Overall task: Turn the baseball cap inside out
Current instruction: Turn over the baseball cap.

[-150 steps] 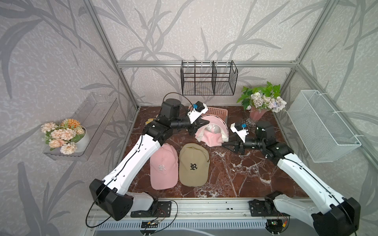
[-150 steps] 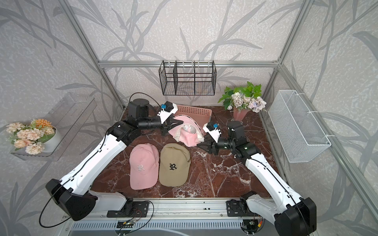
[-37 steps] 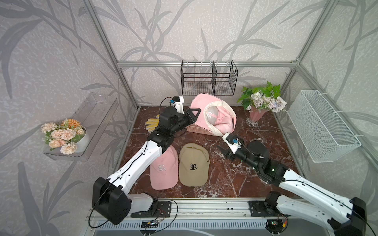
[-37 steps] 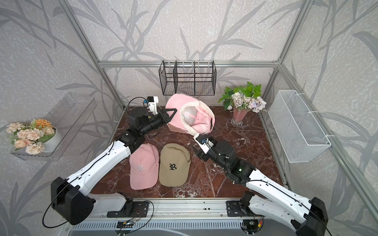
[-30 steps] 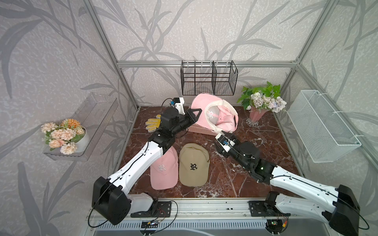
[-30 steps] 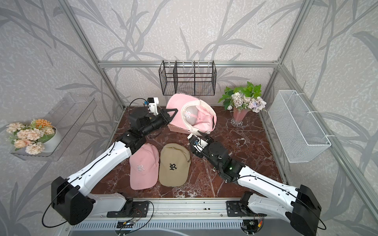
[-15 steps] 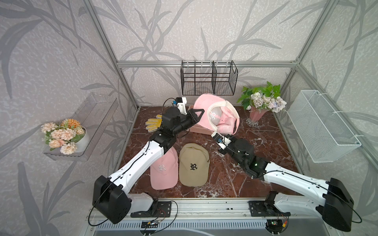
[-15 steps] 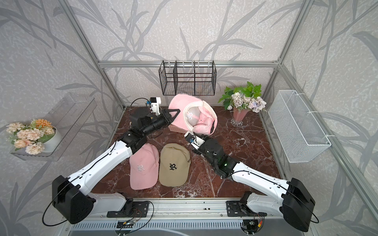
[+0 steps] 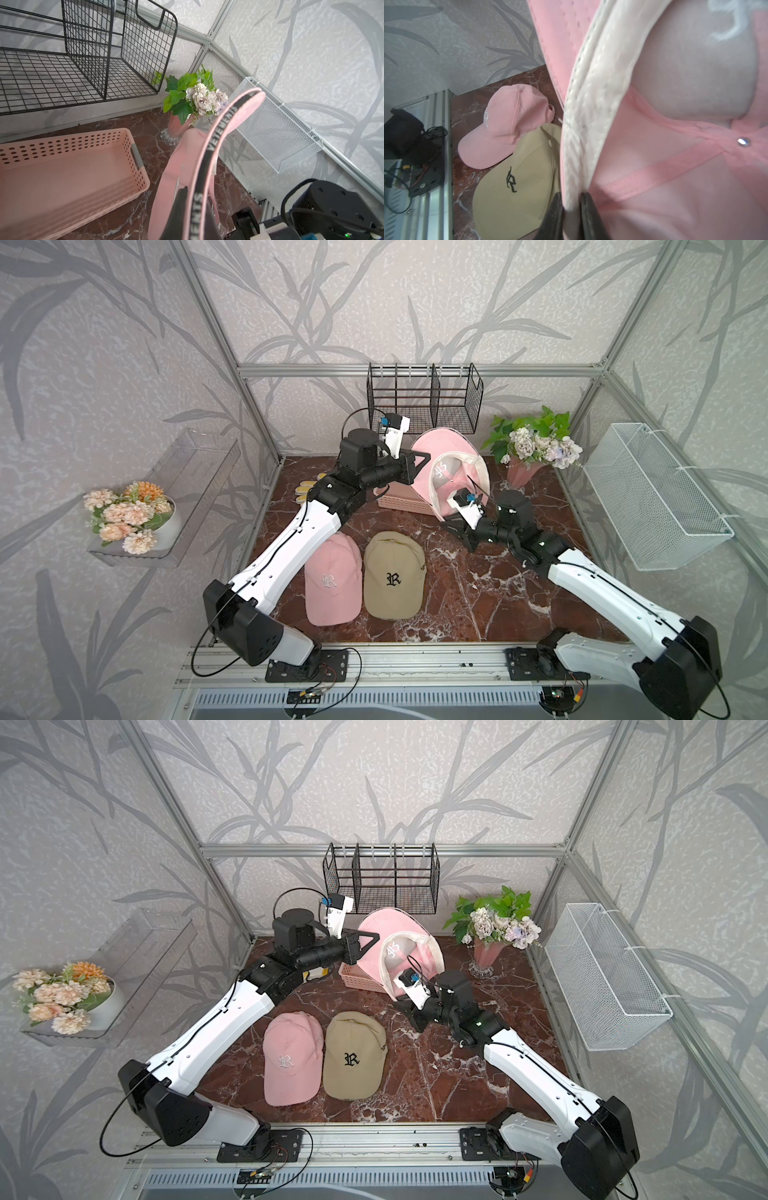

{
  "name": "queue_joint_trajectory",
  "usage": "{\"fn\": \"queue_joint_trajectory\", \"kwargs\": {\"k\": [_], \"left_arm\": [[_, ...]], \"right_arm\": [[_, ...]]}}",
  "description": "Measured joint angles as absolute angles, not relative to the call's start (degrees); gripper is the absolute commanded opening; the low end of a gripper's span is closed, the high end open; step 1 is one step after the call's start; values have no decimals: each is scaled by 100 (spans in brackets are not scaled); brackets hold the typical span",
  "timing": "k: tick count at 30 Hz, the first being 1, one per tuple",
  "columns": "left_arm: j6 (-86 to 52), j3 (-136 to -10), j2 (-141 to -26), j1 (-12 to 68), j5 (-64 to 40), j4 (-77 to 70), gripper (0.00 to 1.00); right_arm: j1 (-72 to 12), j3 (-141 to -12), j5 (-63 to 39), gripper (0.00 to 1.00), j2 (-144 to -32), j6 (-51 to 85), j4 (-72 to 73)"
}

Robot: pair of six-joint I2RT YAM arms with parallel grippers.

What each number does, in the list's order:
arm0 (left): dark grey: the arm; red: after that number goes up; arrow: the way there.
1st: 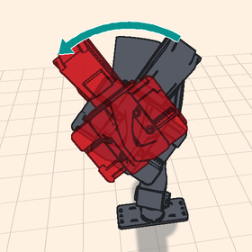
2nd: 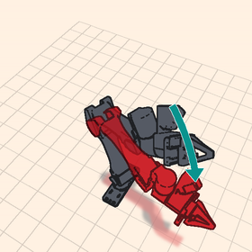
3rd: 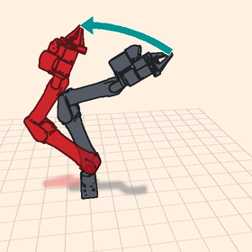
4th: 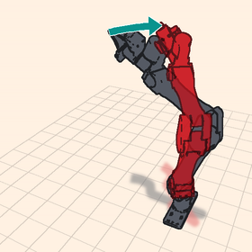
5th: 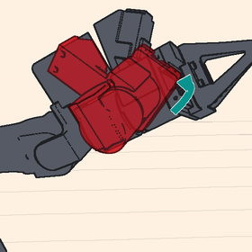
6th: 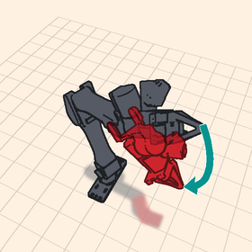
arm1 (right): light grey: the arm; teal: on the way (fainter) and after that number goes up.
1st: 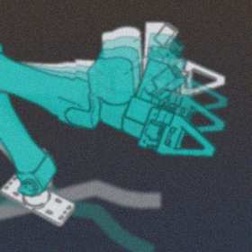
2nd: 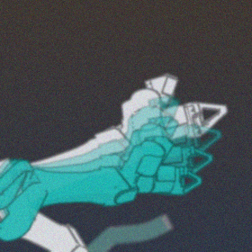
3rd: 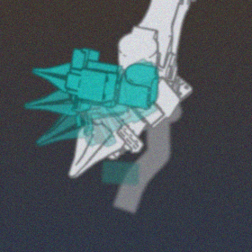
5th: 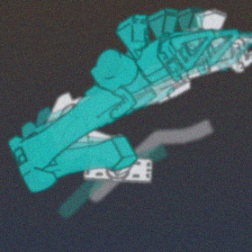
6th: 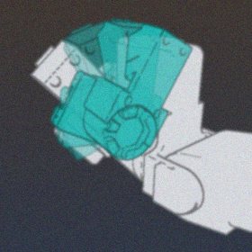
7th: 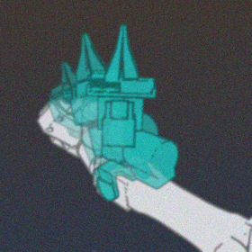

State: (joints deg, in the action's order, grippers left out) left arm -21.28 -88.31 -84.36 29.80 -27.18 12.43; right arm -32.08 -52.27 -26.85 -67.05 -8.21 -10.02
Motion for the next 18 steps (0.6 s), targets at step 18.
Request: {"fn": "queue_joint_trajectory", "kwargs": {"k": [18], "left_arm": [[-1758,-8890,-8447,2956,-3006,1374,0]], "right_arm": [[-3166,-4665,-873,65,-5312,-191,-650]]}}
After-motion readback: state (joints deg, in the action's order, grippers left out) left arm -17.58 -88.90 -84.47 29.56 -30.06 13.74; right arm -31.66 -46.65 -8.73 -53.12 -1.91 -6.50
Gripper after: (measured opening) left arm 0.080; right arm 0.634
